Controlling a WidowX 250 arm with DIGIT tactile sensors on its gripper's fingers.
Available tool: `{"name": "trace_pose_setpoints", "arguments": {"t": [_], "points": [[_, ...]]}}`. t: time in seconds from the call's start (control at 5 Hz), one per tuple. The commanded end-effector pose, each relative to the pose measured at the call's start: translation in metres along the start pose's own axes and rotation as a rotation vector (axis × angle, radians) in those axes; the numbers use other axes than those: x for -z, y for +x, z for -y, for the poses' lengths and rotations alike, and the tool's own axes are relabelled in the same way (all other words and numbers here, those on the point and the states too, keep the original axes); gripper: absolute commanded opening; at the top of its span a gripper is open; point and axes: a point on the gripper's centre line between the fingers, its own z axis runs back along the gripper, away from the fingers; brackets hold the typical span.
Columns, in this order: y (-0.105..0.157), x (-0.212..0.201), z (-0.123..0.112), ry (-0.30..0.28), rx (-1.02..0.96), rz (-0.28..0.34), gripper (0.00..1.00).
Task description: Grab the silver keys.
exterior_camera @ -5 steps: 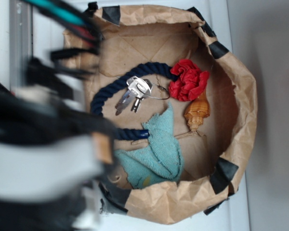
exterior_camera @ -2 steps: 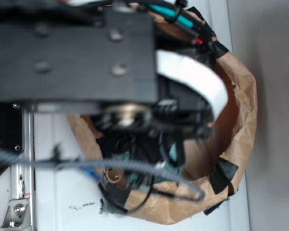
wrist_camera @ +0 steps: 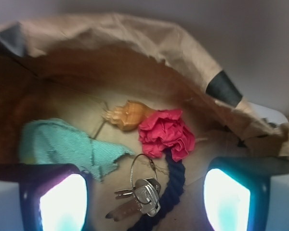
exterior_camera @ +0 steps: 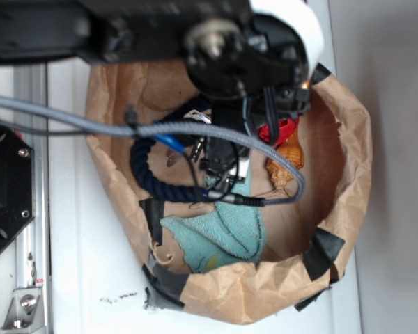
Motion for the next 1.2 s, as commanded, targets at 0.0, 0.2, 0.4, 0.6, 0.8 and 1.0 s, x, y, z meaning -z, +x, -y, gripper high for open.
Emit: {"name": "trace_pose_setpoints", "arguments": {"t": [0.0, 0.2, 0.4, 0.6, 0.8, 1.0], "points": [[0.000, 0.036, 0.015, 0.031, 0.035, -0.001, 1.00], [-0.002, 0.052, 0.024, 0.015, 0.047, -0.018, 1.00], [0.003, 0.053, 0.022, -0.017, 0.028, -0.019, 1.00], [0.007, 0.055, 0.023, -0.015, 0.021, -0.015, 1.00], [0.005, 0.059, 0.024, 0.010, 0.000, -0.005, 1.00], [0.004, 0.066, 0.022, 0.065, -0.032, 0.011, 1.00]]}}
